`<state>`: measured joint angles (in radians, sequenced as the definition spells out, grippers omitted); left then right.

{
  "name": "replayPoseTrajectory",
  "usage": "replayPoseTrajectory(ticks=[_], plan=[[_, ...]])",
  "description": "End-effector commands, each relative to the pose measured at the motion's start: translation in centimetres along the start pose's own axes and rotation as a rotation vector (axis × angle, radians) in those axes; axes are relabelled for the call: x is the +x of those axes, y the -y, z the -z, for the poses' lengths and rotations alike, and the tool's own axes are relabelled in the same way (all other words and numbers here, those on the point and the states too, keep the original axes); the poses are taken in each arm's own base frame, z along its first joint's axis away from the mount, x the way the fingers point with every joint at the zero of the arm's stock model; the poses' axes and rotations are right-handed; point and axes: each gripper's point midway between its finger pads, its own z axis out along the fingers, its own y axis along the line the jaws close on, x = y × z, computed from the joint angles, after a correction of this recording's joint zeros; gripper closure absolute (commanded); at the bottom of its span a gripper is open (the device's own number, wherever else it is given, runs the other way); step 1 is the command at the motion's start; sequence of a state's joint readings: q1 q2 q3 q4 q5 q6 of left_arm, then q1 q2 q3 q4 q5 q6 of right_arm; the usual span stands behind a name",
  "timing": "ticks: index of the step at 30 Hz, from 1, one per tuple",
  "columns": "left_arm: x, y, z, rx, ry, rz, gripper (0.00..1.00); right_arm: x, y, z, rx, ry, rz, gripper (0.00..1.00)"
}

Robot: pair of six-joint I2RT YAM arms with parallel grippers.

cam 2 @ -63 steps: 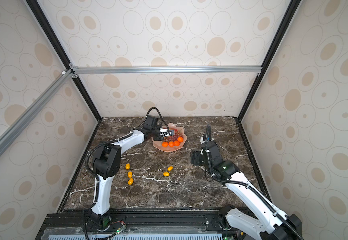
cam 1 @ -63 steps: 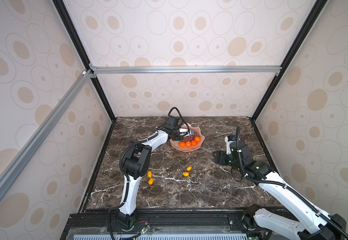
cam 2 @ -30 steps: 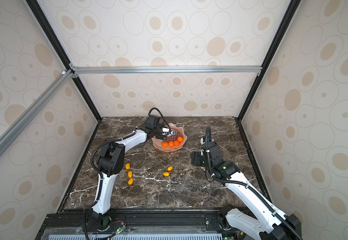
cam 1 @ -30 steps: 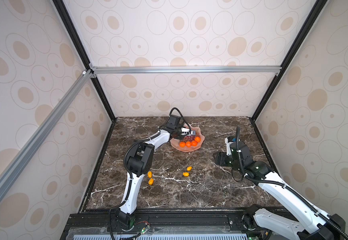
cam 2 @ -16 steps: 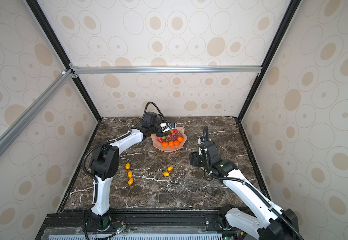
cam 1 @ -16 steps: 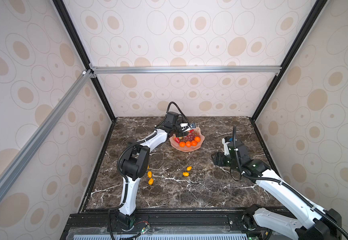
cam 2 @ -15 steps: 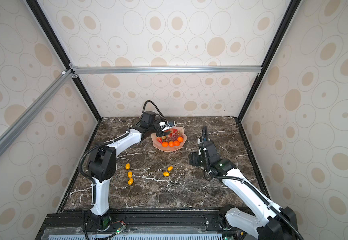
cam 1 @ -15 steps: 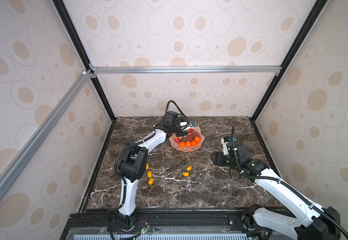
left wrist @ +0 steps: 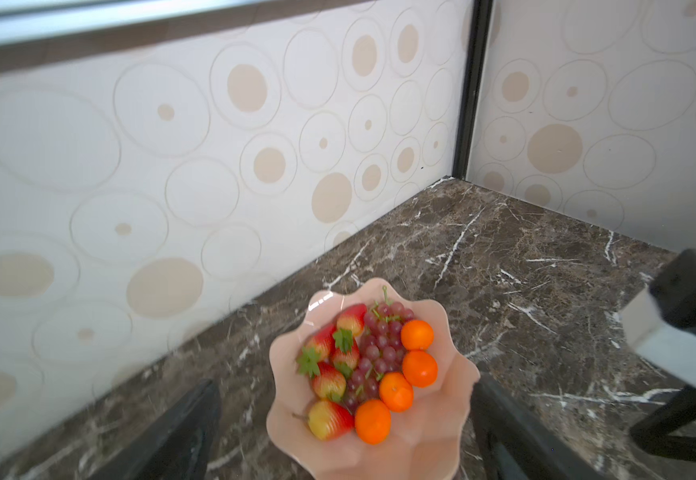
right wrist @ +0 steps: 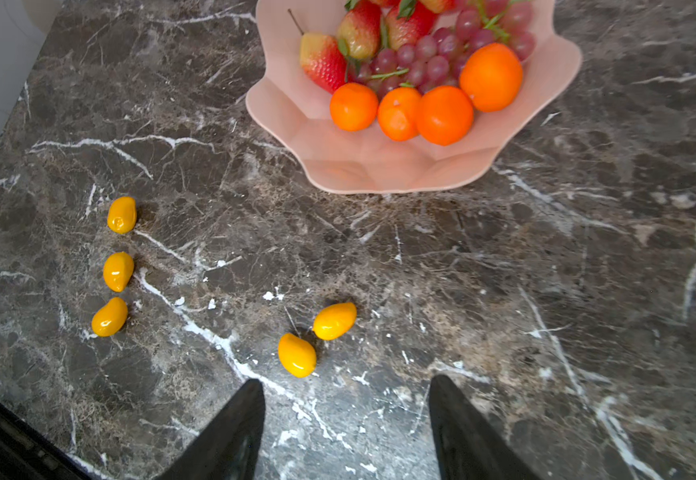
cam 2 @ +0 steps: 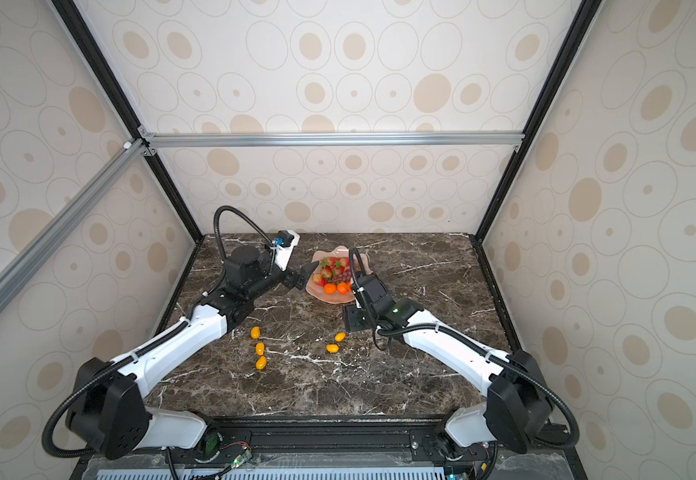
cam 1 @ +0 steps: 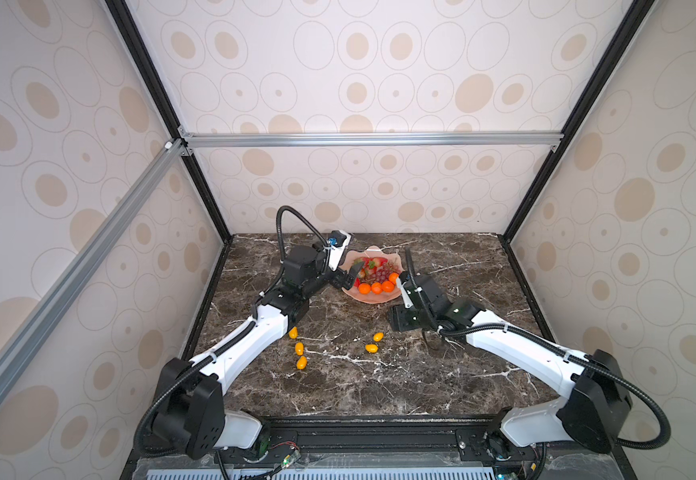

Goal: Place and organize the fake fruits in the fruit bowl
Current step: 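Withdraw the left gripper while the right gripper reaches to a small yellow fruit, then close the right gripper on the small yellow fruit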

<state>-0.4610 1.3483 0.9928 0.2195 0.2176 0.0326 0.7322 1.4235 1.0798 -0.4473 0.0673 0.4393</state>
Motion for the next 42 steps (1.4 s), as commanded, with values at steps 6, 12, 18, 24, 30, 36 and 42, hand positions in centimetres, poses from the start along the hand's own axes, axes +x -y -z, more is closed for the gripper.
replayPoseTrajectory(ticks=[6, 12, 18, 24, 30, 36, 42], plan=[[5.5, -1.9, 6.8, -0.215, -0.174, 0.391, 0.02, 2.3, -0.3, -3.2, 0.138, -0.155, -0.121, 0.36], [8.0, 0.1, 8.8, -0.146, -0.215, 0.487, 0.02, 3.9, -0.5, -5.8, 0.215, -0.232, -0.231, 0.36], [10.3, 3.5, 8.6, 0.038, -0.197, 0.612, 0.02, 4.9, -0.8, -7.8, 0.252, -0.283, -0.274, 0.38], [12.3, 4.5, 8.0, 0.082, -0.217, 0.651, 0.02, 5.3, -0.6, -9.3, 0.291, -0.317, -0.266, 0.43], [12.6, 4.3, 7.7, 0.067, -0.237, 0.634, 0.02, 5.6, -0.4, -10.3, 0.322, -0.341, -0.256, 0.48], [13.0, 4.2, 7.3, 0.065, -0.245, 0.642, 0.02, 6.3, -0.1, -11.1, 0.344, -0.374, -0.239, 0.51], [13.1, 4.2, 7.0, 0.067, -0.246, 0.647, 0.02, 7.0, 0.3, -11.7, 0.363, -0.388, -0.229, 0.51]])
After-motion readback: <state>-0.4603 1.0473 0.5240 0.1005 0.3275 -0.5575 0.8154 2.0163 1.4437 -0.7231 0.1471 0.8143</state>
